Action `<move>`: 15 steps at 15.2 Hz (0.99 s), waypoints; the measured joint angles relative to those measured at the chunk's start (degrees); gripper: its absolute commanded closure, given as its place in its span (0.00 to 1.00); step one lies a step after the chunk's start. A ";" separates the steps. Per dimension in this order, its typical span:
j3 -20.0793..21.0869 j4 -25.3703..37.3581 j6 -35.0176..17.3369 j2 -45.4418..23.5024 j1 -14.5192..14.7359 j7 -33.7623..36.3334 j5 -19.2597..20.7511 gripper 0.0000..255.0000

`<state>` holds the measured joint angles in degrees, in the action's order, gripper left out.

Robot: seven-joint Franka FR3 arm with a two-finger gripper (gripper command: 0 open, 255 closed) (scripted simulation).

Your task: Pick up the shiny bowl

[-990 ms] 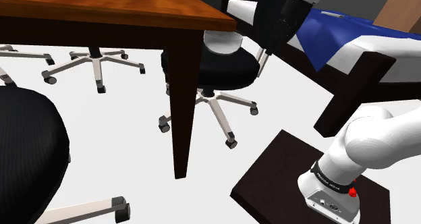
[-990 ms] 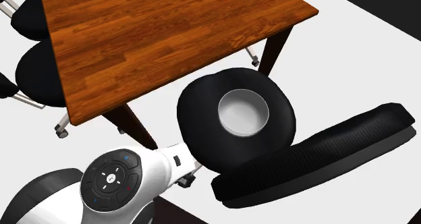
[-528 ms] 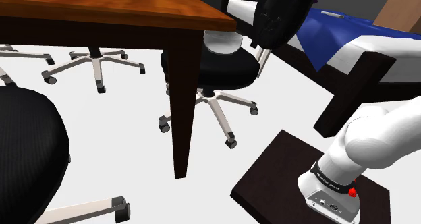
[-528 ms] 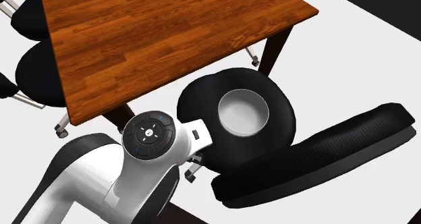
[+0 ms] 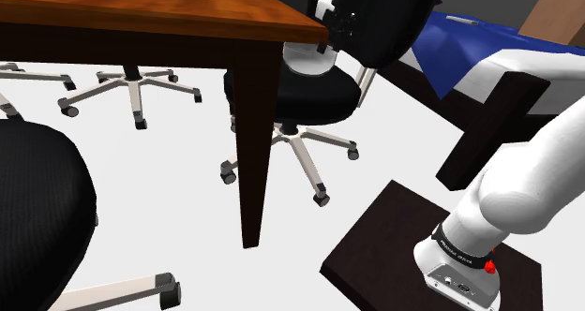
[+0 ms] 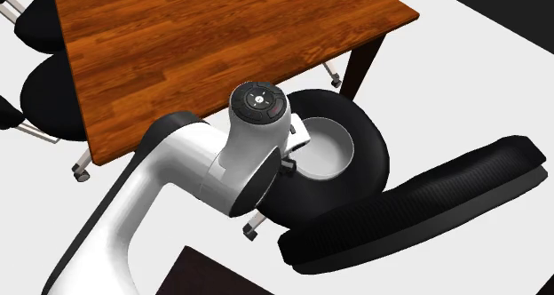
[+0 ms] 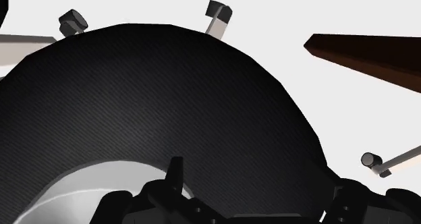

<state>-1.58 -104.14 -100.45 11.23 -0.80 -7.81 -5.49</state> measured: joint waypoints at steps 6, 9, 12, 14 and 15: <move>-0.28 17.21 3.08 -14.71 -0.09 -0.03 -0.40 0.00; -0.48 29.78 7.00 -23.66 -0.52 -0.17 -0.76 0.00; -0.58 34.97 7.94 -28.14 -0.84 -0.43 -0.95 0.00; -0.60 33.33 6.57 -27.89 -0.86 -0.65 -0.96 0.00; -0.58 31.91 5.56 -27.47 -0.78 -0.64 -0.93 0.00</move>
<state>-2.16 -72.23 -94.89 -16.24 -1.58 -8.45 -6.42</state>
